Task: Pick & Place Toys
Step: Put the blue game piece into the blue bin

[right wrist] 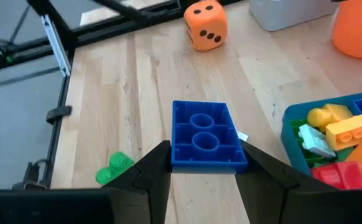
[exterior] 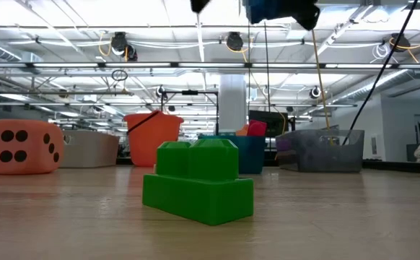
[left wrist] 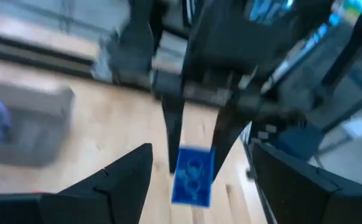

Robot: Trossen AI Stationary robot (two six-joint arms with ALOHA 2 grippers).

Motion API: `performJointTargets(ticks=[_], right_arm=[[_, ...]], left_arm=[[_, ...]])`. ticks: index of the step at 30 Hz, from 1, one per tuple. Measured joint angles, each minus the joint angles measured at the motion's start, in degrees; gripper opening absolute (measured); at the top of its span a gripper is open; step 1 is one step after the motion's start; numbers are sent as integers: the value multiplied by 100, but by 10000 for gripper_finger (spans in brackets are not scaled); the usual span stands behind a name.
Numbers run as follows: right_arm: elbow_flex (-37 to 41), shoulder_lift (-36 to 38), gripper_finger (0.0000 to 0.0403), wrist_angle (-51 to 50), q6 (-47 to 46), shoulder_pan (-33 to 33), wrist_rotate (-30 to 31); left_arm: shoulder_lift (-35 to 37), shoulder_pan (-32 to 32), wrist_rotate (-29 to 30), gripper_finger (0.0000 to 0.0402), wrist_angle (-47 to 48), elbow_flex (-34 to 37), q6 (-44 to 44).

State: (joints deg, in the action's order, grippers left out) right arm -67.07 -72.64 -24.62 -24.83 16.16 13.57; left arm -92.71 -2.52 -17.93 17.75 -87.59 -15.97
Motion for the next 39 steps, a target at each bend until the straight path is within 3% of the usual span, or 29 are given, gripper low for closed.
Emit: performJointTargets(ticks=[9, 17, 28, 34, 39], right_arm=[[-1, -33, 142, 84, 202, -1399, -963], [-52, -742, 142, 109, 538, -2512, -1987], [-1529, -2287, 142, -711, 1375, -2974, -2284], [-2400, -3123, 145, -1551, 1678, -3092, -2280], [-2695, -3522, 142, -1854, 1804, -3077, -2288]], left_arm=[[1249, -391, 1, 285, -734, 0, -70], [2066, -433, 1, 285, -1439, -4, -26], [2423, -433, -81, 285, -1285, -7, -19], [2418, -437, -596, 285, -1137, -5, 50], [2420, -437, -986, 285, -1029, -5, 46]])
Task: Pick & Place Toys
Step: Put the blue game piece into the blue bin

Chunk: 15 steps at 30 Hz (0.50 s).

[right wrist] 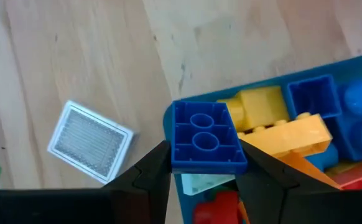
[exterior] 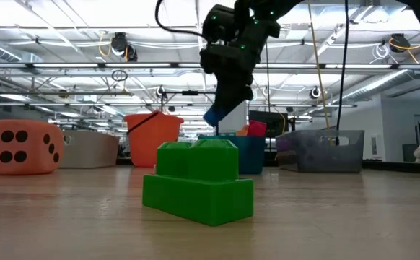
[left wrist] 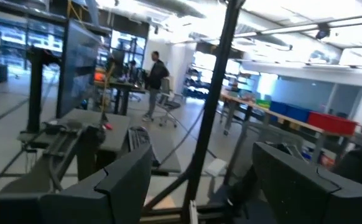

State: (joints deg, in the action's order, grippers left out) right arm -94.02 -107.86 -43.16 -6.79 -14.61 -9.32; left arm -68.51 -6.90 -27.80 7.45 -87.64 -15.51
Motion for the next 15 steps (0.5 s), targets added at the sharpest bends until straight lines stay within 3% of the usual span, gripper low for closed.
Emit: performJointTargets(ticks=[15], right_arm=[[0, -148, 174, -65, 2, 85, 1]], left_arm=[[0, -61, -586, 285, 288, 1, -23]])
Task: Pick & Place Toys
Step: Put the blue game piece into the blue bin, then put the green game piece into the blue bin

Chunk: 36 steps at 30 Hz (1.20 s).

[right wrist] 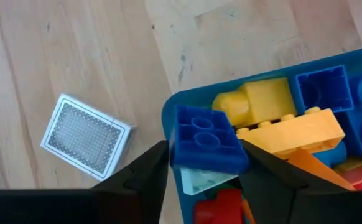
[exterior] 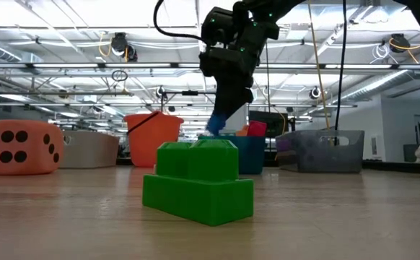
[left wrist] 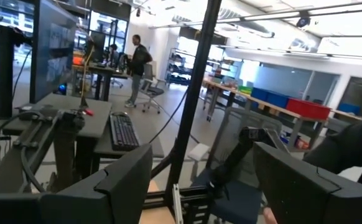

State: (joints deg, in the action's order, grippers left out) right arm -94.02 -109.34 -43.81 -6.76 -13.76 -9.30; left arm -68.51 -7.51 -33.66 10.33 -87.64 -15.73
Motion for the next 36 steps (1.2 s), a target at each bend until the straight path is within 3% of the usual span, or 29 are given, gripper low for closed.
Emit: performJointTargets(ticks=[11, 22, 29, 36], right_arm=[[2, 49, 242, 54, -386, -2, 0], [4, 930, 253, 1385, -1704, 133, -509], [4, 1426, 253, 1824, -1851, 684, -535], [4, 1756, 254, 1589, -1481, 1740, 743]], left_arm=[[-2, 59, -105, 285, 194, 0, -341], [-2, 635, -137, 285, 649, 0, -432], [-7, 1302, 665, 285, 957, 2, -428], [-7, 2298, 2042, 285, 1161, 2, -392]])
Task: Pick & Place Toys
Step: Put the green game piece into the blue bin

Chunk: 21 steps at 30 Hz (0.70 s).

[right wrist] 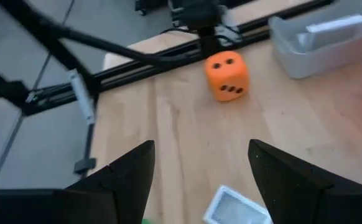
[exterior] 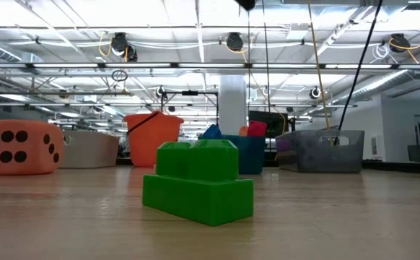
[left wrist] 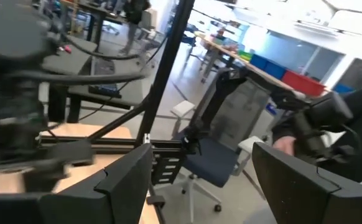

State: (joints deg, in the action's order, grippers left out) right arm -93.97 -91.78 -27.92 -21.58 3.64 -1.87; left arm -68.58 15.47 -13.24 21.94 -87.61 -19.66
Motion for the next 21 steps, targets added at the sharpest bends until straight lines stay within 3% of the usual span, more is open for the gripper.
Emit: performJointTargets(ticks=[6, 11, 16, 21], right_arm=[[0, 67, 254, -47, -97, 779, 196], [15, 63, 254, -161, -553, 1491, 263], [249, 56, 254, -129, -778, 2287, 1377], [688, 40, 254, 300, -1497, 2922, 2484]], left_arm=[[-200, 807, 1495, 285, -132, -2, -50], [-554, 1319, 2309, 285, -334, 2, -537], [-1128, 1746, 2697, 285, -869, 0, -1009], [-1631, 2067, 2728, 285, -1528, 0, -1450]])
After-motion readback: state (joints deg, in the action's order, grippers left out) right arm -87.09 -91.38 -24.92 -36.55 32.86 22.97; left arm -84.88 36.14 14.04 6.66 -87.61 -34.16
